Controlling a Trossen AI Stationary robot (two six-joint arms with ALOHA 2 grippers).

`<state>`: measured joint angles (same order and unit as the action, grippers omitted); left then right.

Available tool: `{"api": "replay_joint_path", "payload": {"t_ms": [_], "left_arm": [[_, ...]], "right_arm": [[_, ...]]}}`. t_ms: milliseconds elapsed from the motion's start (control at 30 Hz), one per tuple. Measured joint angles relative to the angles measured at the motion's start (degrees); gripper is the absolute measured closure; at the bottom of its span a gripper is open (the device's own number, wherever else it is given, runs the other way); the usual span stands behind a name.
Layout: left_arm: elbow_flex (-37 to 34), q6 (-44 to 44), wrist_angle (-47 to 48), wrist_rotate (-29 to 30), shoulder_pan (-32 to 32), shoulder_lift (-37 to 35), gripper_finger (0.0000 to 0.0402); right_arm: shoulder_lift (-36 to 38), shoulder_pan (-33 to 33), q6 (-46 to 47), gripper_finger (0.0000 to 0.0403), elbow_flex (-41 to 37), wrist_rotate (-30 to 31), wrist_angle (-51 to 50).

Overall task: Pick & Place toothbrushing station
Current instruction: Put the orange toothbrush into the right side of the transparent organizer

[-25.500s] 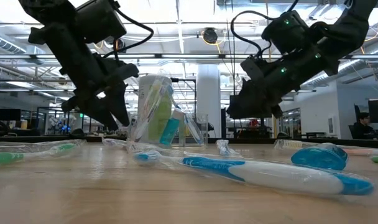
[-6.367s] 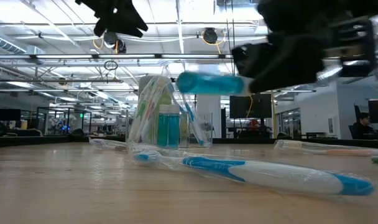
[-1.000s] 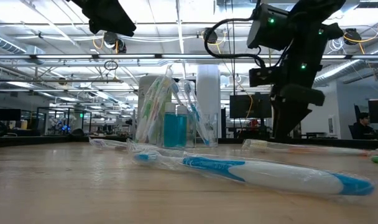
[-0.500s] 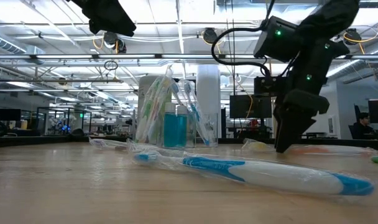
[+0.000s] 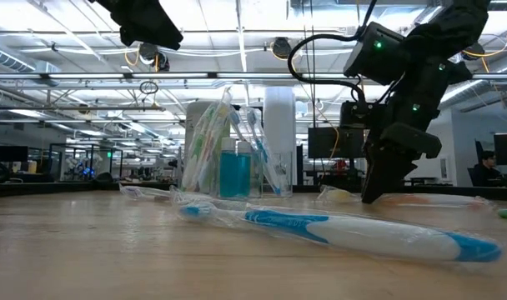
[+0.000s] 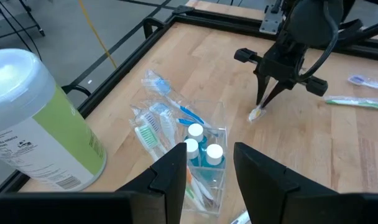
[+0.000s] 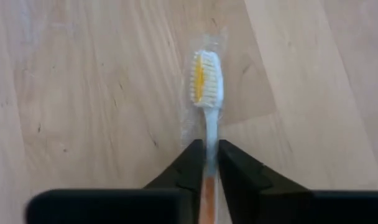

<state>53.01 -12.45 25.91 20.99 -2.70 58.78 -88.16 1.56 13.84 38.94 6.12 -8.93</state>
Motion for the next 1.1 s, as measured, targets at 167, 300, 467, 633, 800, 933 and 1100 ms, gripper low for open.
{"api": "replay_joint_path", "payload": {"t_ms": [167,300,467,633,800,933,1100], "left_arm": [[0.0,0.0,0.0,0.0,0.0,0.1,0.0261],[0.0,0.0,0.0,0.0,0.0,0.1,0.0261],[0.0,0.0,0.0,0.0,0.0,0.1,0.0261],[0.0,0.0,0.0,0.0,0.0,0.1,0.0261],[0.0,0.0,-0.1,0.0,0.0,0.1,0.0261],[0.0,0.0,-0.1,0.0,0.0,0.1,0.0261],[0.0,0.2,0.0,0.0,0.0,0.1,0.0261]], "right_arm": [[-0.1,0.0,-1.5,0.0392,0.1,-0.2,1.6],[-0.1,0.0,-1.1,0.0386,0.1,-0.3,2.2],[2.8,0.0,-1.2,0.0398,-0.2,-1.2,6.5],[7.0,0.0,-3.1,0.0399,-0.1,-0.5,18.0],[7.9,0.1,-9.8,0.0402,-0.1,4.6,40.1],[6.2,-0.2,-17.3,0.0401,0.0,6.1,58.1],[3.7,-1.4,-22.1,0.0402,0.0,6.2,71.4]]}}
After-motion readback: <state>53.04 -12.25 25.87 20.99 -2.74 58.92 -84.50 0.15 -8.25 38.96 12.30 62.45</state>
